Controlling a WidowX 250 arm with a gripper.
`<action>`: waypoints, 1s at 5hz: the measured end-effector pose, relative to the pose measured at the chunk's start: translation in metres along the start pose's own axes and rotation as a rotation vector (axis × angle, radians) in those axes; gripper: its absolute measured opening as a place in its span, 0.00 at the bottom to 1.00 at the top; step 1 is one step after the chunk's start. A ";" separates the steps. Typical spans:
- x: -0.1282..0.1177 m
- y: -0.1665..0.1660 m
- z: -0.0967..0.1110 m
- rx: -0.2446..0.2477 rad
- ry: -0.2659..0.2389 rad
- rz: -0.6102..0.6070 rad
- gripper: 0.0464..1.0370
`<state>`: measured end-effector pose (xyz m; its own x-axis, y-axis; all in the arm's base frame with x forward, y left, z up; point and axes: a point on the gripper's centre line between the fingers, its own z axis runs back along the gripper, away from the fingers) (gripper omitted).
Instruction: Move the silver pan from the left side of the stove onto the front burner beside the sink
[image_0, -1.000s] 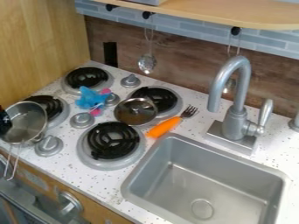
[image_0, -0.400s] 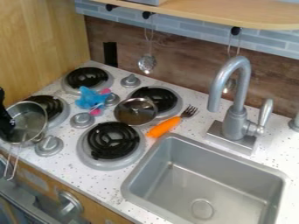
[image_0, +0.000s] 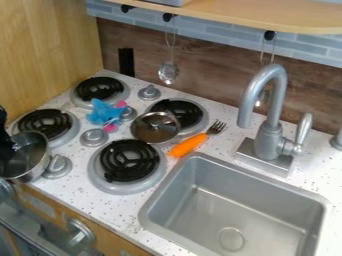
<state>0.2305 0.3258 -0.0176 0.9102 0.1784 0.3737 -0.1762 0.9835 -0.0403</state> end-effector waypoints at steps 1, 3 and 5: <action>0.003 -0.003 0.008 -0.013 0.001 0.040 0.06; 0.016 -0.009 0.040 -0.020 -0.009 0.175 0.05; 0.025 -0.056 0.078 -0.020 -0.038 0.154 0.05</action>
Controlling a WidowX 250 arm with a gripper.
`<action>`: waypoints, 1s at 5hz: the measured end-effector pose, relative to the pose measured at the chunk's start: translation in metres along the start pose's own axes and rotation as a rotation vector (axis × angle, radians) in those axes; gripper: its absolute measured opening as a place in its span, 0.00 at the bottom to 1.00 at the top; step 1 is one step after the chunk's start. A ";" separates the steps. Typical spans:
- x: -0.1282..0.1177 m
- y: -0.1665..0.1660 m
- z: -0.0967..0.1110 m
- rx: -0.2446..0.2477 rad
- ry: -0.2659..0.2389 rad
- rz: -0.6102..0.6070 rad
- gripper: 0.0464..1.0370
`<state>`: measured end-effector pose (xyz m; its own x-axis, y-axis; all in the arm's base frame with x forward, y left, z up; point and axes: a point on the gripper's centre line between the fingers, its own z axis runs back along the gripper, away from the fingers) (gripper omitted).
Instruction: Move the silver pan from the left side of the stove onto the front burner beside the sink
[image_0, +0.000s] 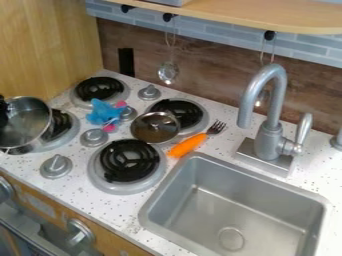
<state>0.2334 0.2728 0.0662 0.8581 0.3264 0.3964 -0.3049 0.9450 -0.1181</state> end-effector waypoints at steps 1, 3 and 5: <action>-0.013 -0.029 0.001 0.006 0.000 -0.047 0.05; -0.039 -0.085 -0.028 0.031 0.018 -0.186 0.05; -0.029 -0.140 -0.046 0.035 -0.009 -0.293 0.05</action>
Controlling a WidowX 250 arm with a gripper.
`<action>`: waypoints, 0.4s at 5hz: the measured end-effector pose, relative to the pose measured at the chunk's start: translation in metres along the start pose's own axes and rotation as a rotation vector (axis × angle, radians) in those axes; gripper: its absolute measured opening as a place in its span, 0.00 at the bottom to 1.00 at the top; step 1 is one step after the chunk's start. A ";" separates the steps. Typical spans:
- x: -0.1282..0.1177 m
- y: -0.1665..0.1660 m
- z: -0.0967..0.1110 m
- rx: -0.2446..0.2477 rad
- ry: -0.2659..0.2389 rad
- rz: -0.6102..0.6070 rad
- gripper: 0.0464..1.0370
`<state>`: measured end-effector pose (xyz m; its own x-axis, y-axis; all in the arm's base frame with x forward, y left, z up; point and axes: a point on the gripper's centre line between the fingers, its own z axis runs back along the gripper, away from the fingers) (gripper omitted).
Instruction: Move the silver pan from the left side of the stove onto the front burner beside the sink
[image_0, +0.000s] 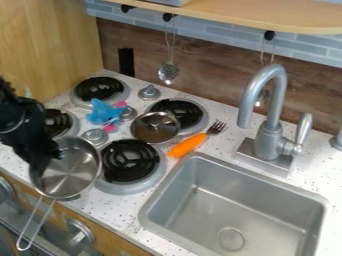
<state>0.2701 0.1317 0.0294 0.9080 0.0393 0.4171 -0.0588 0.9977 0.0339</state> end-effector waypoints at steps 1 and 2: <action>0.004 -0.011 -0.005 0.006 0.006 -0.014 0.05; 0.015 -0.021 -0.011 0.010 -0.006 -0.064 0.05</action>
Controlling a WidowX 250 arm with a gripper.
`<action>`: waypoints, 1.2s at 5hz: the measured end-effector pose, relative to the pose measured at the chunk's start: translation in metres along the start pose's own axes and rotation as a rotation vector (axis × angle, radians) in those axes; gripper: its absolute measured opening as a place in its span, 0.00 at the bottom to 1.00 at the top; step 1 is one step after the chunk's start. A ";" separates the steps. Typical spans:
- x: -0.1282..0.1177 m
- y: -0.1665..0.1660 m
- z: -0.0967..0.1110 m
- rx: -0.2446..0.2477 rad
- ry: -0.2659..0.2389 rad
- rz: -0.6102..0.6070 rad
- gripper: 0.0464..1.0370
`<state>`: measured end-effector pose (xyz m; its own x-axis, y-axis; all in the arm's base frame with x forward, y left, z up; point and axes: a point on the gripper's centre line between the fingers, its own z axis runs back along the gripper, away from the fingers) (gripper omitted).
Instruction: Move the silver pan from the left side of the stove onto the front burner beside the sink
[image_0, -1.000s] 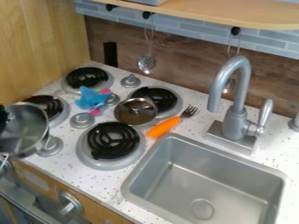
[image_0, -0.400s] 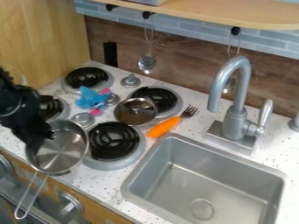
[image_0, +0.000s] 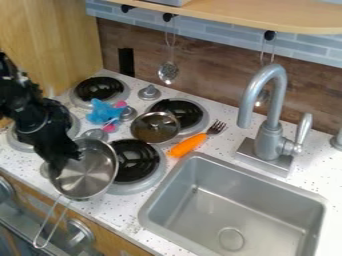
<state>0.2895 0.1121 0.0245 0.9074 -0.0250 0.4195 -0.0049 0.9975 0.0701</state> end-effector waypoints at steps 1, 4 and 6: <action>0.016 -0.010 -0.013 -0.014 0.005 -0.046 0.05; 0.063 -0.013 -0.034 -0.038 -0.011 -0.051 0.05; 0.064 -0.017 -0.046 -0.075 0.028 -0.070 0.28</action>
<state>0.3674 0.0961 0.0085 0.9158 -0.0938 0.3906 0.0890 0.9956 0.0302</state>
